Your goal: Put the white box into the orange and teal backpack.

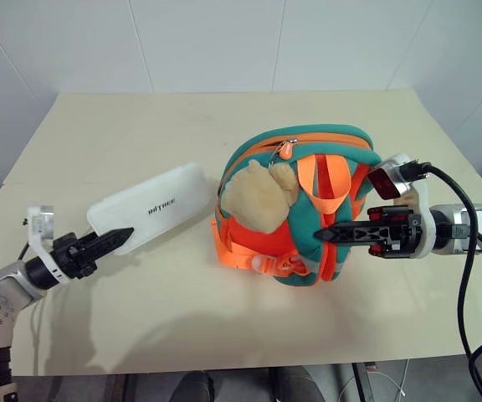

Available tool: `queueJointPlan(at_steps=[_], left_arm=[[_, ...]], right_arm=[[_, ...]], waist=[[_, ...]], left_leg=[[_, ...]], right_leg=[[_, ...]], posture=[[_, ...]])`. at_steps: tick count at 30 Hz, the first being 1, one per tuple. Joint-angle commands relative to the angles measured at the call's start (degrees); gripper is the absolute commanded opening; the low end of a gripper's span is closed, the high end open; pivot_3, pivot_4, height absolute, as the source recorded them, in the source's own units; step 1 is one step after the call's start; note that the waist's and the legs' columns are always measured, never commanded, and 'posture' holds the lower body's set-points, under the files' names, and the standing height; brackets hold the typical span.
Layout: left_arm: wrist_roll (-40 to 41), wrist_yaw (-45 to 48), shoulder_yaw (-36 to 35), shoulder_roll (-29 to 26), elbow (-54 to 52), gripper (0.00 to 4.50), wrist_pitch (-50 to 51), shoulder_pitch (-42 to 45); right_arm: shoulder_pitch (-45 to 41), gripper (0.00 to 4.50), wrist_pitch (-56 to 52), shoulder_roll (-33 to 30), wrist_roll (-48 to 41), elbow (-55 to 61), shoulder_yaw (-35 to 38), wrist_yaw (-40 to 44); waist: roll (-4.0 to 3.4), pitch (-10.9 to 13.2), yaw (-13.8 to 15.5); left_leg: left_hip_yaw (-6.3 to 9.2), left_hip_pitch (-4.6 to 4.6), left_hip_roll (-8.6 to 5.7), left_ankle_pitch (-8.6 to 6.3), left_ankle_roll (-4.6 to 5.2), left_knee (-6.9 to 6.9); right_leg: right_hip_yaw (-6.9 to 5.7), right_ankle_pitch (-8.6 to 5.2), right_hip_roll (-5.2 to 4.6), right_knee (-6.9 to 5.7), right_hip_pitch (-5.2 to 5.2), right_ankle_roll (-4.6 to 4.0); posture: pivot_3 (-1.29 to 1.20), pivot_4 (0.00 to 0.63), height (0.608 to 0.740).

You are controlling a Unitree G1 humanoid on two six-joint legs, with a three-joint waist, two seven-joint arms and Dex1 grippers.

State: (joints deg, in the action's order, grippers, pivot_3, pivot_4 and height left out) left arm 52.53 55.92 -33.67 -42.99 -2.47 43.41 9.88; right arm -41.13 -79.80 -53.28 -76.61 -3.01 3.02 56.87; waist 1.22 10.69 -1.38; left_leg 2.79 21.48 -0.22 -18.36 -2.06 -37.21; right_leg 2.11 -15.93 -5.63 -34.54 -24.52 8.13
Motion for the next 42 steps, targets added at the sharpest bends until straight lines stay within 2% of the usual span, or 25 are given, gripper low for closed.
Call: queueJointPlan(at_steps=[1, 6, 12, 19, 26, 36, 42], left_arm=[[5.54, 1.15, -6.04, -4.34, -5.8, 1.4, 1.24, 0.52], [10.12, 1.38, -5.96, -7.06, -9.32, 1.4, 4.91, 0.45], [14.73, 1.2, -3.31, -8.17, -11.64, 1.4, 7.46, 4.98], [14.94, 2.77, 1.78, -9.56, -11.4, 1.4, 8.16, 10.71], [6.73, 8.33, 8.1, -11.97, -8.41, 1.4, 2.75, 12.86], [-14.01, 18.56, 17.43, -18.38, 3.42, 1.4, -17.58, 16.89], [-16.99, 22.91, 18.79, -20.4, 9.36, 1.4, -20.37, 18.73]], right_arm=[[-1.51, 1.36, 2.4, -0.09, 5.15, -0.91, -0.94, 4.95], [-2.2, 1.36, 4.33, 2.35, 10.18, -1.09, -3.01, 8.27], [-2.31, 1.36, 4.67, 4.58, 13.5, -0.67, -3.26, 10.22], [-1.0, 1.36, 4.83, 5.51, 15.06, 0.49, -2.35, 11.15], [0.02, 1.36, 4.97, 6.54, 15.63, 1.23, -1.16, 10.75], [1.87, 1.36, 5.3, 8.07, 15.76, 2.07, 0.79, 9.32], [2.67, 1.36, 5.19, 8.75, 15.79, 2.44, 1.82, 8.63]], waist=[[0.0, 0.0, -0.02], [-0.01, 0.0, -0.13], [0.0, 0.0, -0.1], [-0.01, 0.0, -0.22], [0.0, 0.0, -0.15], [0.0, 0.0, -0.18], [0.0, 0.0, -0.17]], left_leg=[[0.01, 0.01, 0.01, 0.0, -0.01, 0.02], [-0.08, 0.0, -0.01, -0.03, -0.02, 0.01], [-0.06, -0.01, 0.01, -0.02, -0.03, -0.05], [-0.08, -0.03, 0.0, -0.02, -0.04, -0.07], [-0.09, -0.03, -0.01, -0.01, -0.05, -0.09], [-0.11, -0.1, -0.01, -0.01, -0.04, -0.17], [-0.14, -0.14, 0.0, -0.02, 0.0, -0.15]], right_leg=[[-0.01, 0.0, 0.02, 0.0, -0.01, 0.0], [-0.01, 0.0, 0.01, 0.0, 0.0, 0.0], [-0.02, 0.0, 0.09, -0.1, -0.01, 0.01], [-0.01, 0.0, 0.1, -0.19, -0.01, 0.01], [-0.01, 0.0, 0.13, -0.18, 0.0, 0.01], [0.0, 0.0, 0.15, -0.2, 0.04, 0.0], [0.02, 0.0, 0.17, -0.39, 0.05, 0.0]], posture=[[0.0, 0.15, 0.74], [0.0, 0.15, 0.74], [0.0, 0.15, 0.74], [0.0, 0.15, 0.74], [0.0, 0.15, 0.74], [0.0, 0.15, 0.74], [0.0, 0.15, 0.74]])
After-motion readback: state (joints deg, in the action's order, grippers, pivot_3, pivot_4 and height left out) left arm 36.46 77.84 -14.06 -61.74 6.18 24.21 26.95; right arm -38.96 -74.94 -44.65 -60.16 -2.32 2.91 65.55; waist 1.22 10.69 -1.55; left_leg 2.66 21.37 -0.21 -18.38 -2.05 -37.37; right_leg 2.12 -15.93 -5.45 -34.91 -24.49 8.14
